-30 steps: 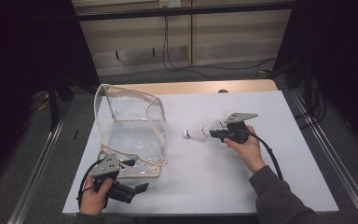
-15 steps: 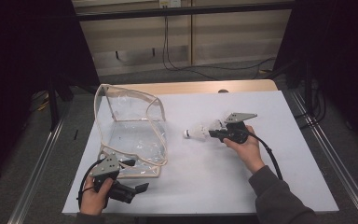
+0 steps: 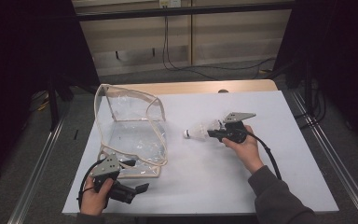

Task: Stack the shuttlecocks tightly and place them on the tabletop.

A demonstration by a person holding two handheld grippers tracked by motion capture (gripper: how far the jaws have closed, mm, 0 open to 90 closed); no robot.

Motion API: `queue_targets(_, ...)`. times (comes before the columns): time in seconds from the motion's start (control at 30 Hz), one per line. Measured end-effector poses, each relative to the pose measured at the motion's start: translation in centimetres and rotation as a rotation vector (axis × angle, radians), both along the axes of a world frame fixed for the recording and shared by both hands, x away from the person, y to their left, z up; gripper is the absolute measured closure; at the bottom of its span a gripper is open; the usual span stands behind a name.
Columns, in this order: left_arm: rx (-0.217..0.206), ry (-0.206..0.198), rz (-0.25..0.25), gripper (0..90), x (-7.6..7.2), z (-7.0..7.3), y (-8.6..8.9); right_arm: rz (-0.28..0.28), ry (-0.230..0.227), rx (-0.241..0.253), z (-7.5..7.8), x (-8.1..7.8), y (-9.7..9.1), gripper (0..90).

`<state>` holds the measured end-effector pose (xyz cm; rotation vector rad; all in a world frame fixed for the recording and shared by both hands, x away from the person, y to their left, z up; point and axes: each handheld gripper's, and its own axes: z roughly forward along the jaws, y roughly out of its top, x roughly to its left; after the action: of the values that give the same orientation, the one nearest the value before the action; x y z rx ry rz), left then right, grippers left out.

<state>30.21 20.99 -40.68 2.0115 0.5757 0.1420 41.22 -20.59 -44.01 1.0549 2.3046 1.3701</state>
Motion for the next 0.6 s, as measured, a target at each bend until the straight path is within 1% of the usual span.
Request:
queue_targets(0.13,-0.008,0.006,0.003,3.2,0.01,-0.03,0.02,0.0,0.003,0.003,-0.07,0.05,0.03,90.0)
queue_targets(0.3,-0.007,0.005,0.003,3.2,0.0,-0.02,0.01,0.001,0.004,0.01,-0.18,0.13,0.18,90.0)
queue_targets(0.6,-0.005,0.002,0.001,3.2,0.02,-0.03,0.02,0.005,0.007,0.004,-0.42,0.13,0.43,90.0)
